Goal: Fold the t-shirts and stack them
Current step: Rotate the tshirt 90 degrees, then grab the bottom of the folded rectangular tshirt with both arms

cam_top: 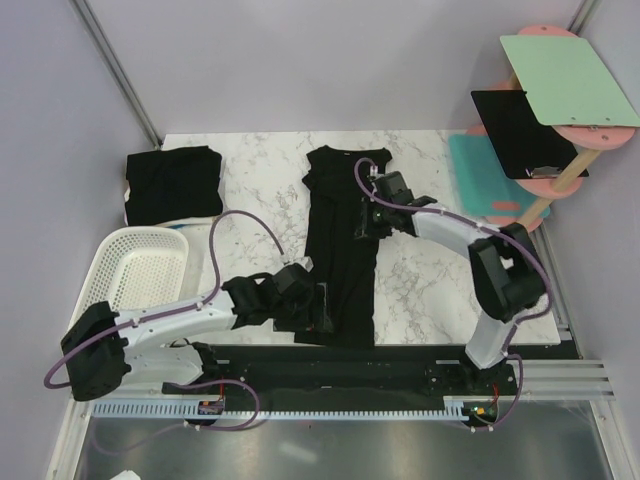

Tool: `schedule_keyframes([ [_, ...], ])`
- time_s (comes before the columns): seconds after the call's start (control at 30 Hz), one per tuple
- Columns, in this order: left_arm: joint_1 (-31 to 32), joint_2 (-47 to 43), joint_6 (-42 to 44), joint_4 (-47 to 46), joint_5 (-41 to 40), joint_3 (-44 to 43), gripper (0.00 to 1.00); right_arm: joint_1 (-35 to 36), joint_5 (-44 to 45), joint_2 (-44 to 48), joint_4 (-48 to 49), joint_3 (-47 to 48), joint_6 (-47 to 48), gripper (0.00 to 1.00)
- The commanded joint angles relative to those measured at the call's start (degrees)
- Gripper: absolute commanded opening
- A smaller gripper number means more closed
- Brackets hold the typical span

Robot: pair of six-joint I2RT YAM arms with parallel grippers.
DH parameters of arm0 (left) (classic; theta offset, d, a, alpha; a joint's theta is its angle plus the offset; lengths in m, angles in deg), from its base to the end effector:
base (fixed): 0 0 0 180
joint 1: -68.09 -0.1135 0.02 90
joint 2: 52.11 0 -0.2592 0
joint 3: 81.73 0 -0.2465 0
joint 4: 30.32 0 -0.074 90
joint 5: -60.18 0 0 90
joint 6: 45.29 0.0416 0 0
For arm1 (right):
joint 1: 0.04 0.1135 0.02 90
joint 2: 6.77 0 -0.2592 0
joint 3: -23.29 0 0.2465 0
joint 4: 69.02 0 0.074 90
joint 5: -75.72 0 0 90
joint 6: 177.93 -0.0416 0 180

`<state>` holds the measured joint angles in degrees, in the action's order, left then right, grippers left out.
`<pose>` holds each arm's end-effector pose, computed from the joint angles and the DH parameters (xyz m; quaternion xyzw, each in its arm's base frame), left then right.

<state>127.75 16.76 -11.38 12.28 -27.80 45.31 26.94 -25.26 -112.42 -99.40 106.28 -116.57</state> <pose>0.1119 -0.1941 0.1891 0.0348 0.9617 -0.2388 0.1299 0.3408 0.1824 0.1764 -0.0166 0.9444 0.2275 0.2367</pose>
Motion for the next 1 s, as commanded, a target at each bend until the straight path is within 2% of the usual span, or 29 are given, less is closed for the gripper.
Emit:
schedule_keyframes([
  [0.0,-0.2,-7.7,3.2,3.6,-7.7,-3.6,0.97,-1.1,0.3,14.7,1.1,-5.4,-1.1,0.28],
  [0.1,-2.8,-9.2,4.7,4.9,-7.7,-2.0,1.00,-1.1,-1.1,22.6,0.7,-12.0,-3.3,0.35],
  [0.13,-4.0,-9.5,4.9,4.9,-6.9,-1.1,1.00,-1.1,-1.7,26.2,0.7,-15.8,-4.0,0.41],
  [0.2,-8.2,-9.7,5.8,3.8,-3.5,1.9,0.98,-1.1,-3.6,29.8,0.2,-19.4,-5.9,0.60],
  [0.33,-13.8,-11.3,6.3,-0.9,1.8,8.2,0.94,-1.1,-6.5,39.2,-1.9,-29.0,-8.3,0.85],
  [0.5,-15.6,-10.5,5.0,-7.5,6.8,12.6,0.91,-1.0,-11.9,46.5,-6.0,-37.1,-11.4,0.85],
  [0.63,-15.6,-10.6,3.4,-10.3,8.6,15.3,0.78,1.6,-14.9,50.3,-5.8,-43.1,-16.2,0.78],
  [0.8,-15.7,-10.0,2.3,-13.1,9.8,17.1,0.64,7.0,-15.9,54.1,-0.8,-51.1,-26.3,0.73],
  [0.97,-15.6,-7.3,2.1,-15.5,10.7,17.8,0.56,11.7,-15.7,54.6,5.4,-55.9,-31.6,0.71],
])
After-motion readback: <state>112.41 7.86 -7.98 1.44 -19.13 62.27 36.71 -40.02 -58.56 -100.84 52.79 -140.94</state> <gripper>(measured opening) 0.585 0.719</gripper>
